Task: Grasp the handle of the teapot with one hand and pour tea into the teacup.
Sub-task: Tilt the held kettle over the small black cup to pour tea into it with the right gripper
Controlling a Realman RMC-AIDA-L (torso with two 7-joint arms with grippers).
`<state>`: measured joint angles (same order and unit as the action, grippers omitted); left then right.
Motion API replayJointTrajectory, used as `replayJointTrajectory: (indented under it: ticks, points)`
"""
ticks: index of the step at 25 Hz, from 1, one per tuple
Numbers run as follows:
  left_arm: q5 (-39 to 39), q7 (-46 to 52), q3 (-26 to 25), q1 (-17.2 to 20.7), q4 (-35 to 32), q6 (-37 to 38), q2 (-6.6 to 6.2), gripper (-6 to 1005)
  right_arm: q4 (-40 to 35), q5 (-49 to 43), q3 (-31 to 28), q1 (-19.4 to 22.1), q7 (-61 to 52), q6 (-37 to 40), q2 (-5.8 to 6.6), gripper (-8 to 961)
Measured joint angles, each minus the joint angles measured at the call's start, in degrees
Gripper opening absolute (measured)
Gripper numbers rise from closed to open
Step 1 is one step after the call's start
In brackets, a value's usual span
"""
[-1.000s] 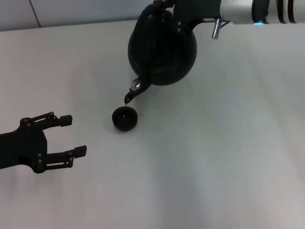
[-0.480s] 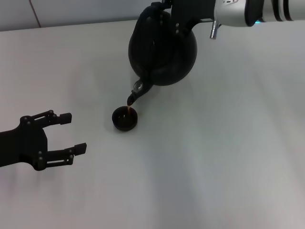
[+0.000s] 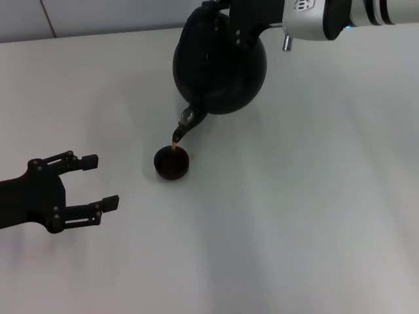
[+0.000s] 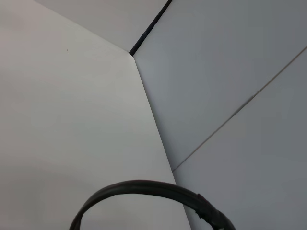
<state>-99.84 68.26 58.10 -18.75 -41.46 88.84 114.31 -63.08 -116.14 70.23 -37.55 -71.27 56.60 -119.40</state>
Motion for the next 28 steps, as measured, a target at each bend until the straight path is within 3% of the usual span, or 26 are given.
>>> replayJointTrajectory:
  ticks: [28]
  points:
    - [0.0,-0.5,0.0,-0.01,0.32,-0.98,0.03,849,-1.17,-2.12,3.42,-0.76,0.06,-1.87,-0.11,94]
